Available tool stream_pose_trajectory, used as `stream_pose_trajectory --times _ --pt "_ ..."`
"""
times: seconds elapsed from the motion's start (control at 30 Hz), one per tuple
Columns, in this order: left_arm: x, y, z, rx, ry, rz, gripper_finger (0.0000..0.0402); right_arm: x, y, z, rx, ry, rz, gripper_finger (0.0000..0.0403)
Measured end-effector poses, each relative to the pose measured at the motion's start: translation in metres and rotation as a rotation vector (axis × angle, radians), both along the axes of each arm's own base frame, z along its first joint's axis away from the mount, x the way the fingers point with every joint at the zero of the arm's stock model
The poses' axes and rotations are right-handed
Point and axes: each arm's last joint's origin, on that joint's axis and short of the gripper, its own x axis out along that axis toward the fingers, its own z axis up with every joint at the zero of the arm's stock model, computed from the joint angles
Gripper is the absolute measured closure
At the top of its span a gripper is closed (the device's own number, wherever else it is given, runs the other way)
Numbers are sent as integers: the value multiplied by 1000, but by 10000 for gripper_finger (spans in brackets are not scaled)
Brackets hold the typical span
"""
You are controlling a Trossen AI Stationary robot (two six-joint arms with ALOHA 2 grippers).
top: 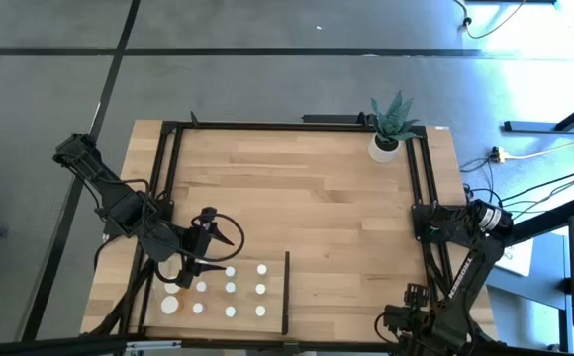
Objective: Pick and place medicine bottles onto shelf by color
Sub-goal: Put the orange pill bottle on the shelf aligned with the other orange pill bottle
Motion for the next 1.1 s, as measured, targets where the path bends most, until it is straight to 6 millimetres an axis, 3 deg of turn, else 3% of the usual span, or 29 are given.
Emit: stream_pose_trajectory --times 0.67,1.1 --pt "0 0 0 0 0 0 138 -4 -7 -37 29 -15 1 50" --pt "0 0 0 0 0 0 138 -1 -8 -37 -4 -88 -18 156"
